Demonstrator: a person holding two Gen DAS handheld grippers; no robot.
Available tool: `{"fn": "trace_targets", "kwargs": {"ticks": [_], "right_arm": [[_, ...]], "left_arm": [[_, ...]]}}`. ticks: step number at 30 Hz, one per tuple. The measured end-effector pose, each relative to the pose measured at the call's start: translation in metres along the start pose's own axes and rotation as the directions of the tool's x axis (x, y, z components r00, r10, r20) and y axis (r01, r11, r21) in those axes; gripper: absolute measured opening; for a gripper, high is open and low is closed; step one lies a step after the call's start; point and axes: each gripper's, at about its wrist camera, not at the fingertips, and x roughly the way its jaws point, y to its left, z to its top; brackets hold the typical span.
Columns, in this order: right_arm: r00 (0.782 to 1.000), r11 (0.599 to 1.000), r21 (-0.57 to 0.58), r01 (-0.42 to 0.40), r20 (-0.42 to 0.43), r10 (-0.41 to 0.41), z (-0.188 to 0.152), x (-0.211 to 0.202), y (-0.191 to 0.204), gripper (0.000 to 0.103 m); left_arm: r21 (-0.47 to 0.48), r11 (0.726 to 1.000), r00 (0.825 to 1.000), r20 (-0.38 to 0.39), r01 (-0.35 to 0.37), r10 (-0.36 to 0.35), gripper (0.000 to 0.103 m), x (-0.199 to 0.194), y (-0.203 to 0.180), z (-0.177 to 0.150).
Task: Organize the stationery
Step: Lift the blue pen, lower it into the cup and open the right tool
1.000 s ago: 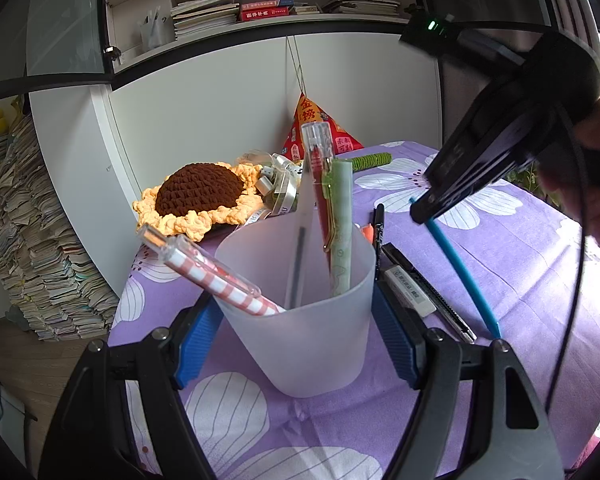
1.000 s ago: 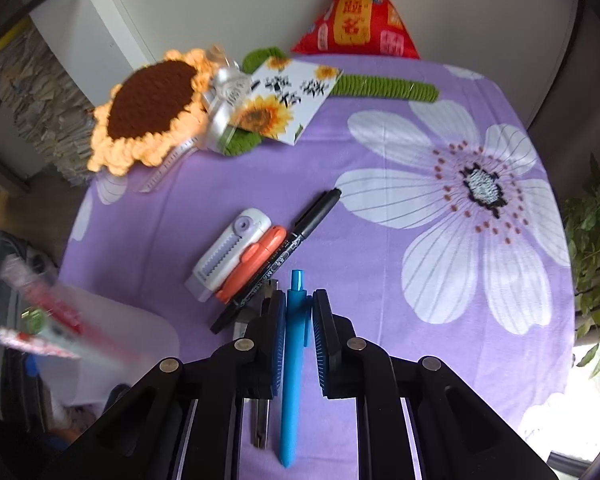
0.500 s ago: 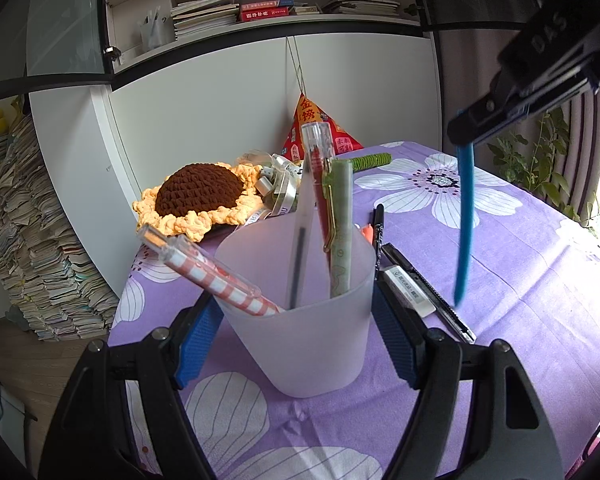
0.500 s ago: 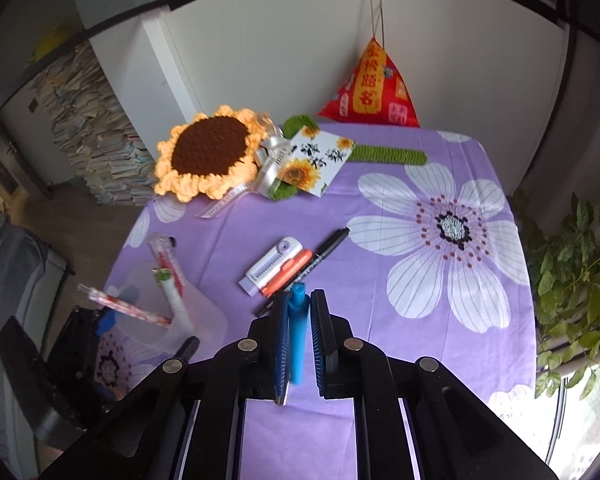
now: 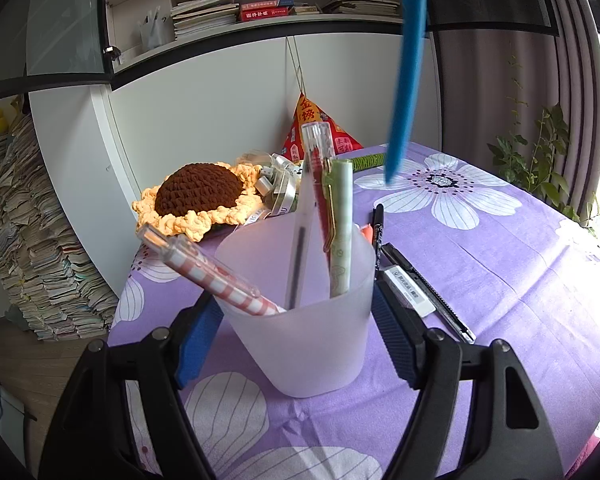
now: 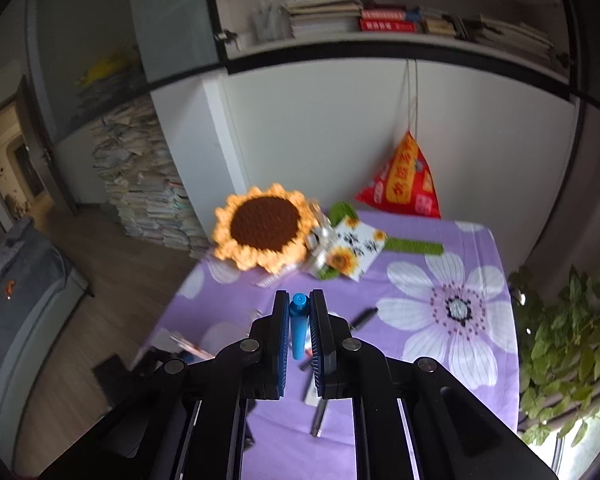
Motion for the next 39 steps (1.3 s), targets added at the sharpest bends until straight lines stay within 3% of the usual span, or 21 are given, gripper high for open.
{"fn": "trace_targets", "kwargs": {"ticks": [5, 8, 12, 23, 39], "right_arm": [[0.994, 0.997, -0.055, -0.052, 0.093, 0.057, 0.014, -0.030, 0.021, 0.011], [0.991, 0.994, -0.074, -0.082, 0.102, 0.089, 0.016, -0.030, 0.031, 0.011], [0.989, 0.988, -0.075, -0.137, 0.045, 0.140, 0.014, -0.011, 0.038, 0.011], [0.973, 0.986, -0.020, -0.167, -0.163, 0.161, -0.008, 0.070, 0.034, 0.011], [0.946, 0.986, 0.002, -0.165, -0.284, 0.158, -0.028, 0.107, 0.031, 0.011]], "left_arm": [[0.000, 1.000, 1.000, 0.000, 0.000, 0.000, 0.073, 0.000, 0.000, 0.000], [0.000, 1.000, 1.000, 0.000, 0.000, 0.000, 0.073, 0.000, 0.000, 0.000], [0.000, 1.000, 1.000, 0.000, 0.000, 0.000, 0.073, 0.000, 0.000, 0.000], [-0.001, 1.000, 1.000, 0.000, 0.000, 0.000, 0.073, 0.000, 0.000, 0.000], [-0.001, 1.000, 1.000, 0.000, 0.001, -0.001, 0.073, 0.001, -0.003, 0.001]]}}
